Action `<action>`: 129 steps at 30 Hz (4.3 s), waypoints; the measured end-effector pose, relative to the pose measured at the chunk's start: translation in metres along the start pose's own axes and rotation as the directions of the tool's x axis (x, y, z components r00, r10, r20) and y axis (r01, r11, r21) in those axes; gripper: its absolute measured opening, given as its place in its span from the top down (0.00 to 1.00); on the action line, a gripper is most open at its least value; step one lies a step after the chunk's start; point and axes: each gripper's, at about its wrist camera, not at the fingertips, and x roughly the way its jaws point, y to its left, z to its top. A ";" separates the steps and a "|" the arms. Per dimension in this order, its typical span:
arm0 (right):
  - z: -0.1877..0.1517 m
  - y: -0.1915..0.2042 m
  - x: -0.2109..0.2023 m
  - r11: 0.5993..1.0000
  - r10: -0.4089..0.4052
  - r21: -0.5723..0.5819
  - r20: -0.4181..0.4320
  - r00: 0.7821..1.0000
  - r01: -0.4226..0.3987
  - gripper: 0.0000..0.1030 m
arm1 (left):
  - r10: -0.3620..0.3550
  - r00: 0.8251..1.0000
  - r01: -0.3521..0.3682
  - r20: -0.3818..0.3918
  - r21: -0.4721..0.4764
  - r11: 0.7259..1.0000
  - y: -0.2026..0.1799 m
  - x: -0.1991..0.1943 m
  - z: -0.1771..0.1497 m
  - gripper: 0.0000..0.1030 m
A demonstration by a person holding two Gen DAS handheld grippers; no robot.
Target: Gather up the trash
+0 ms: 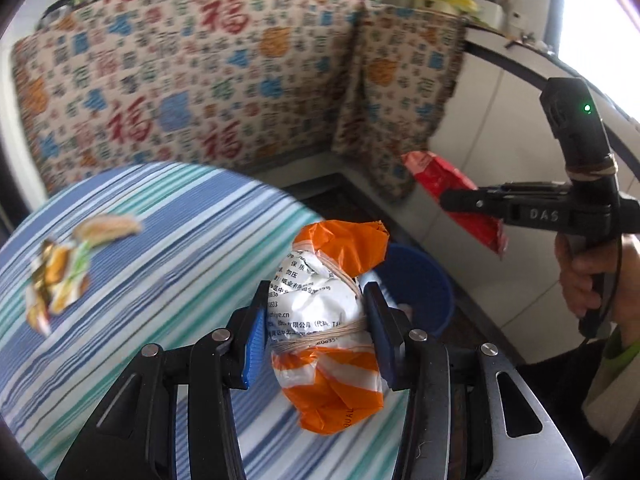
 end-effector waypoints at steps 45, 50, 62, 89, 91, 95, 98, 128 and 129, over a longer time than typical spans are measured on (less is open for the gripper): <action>-0.057 -0.233 0.045 0.933 -0.037 0.357 -0.060 0.997 0.056 0.52 | -0.146 0.982 0.142 -0.123 -0.040 0.989 -0.137 0.228 0.050 0.18; -0.048 -0.223 0.029 0.944 -0.086 0.319 -0.018 0.996 0.088 0.52 | -0.164 0.984 0.161 -0.075 -0.048 0.986 -0.129 0.200 0.057 0.18; -0.021 -0.078 0.002 0.991 -0.130 0.010 0.144 0.981 0.130 0.44 | 0.033 0.999 -0.037 -0.044 -0.100 0.994 -0.010 0.042 -0.015 0.04; -0.054 0.213 0.129 0.908 0.088 -0.403 -0.075 0.993 -0.111 0.34 | 0.466 0.863 -0.505 -0.196 -0.301 0.809 0.267 -0.003 -0.092 0.03; -0.053 0.214 0.130 0.908 0.087 -0.404 -0.076 0.993 -0.110 0.33 | 0.473 0.859 -0.512 -0.197 -0.310 0.801 0.280 0.006 -0.081 0.04; -0.053 0.215 0.132 0.908 0.090 -0.403 -0.078 0.993 -0.114 0.32 | 0.487 0.854 -0.521 -0.185 -0.294 0.801 0.292 0.015 -0.066 0.13; -0.053 0.214 0.131 0.907 0.091 -0.404 -0.079 0.993 -0.116 0.32 | 0.475 0.866 -0.500 -0.158 -0.274 0.821 0.290 0.017 -0.060 0.42; 0.056 0.290 0.213 0.946 0.207 -0.238 -0.086 0.975 -0.222 0.37 | 0.330 0.940 -0.338 -0.090 -0.391 0.856 0.239 -0.063 -0.131 0.35; 0.056 0.288 0.219 0.946 0.228 -0.209 -0.105 0.968 -0.246 0.50 | 0.330 0.940 -0.339 -0.091 -0.390 0.856 0.239 -0.066 -0.131 0.35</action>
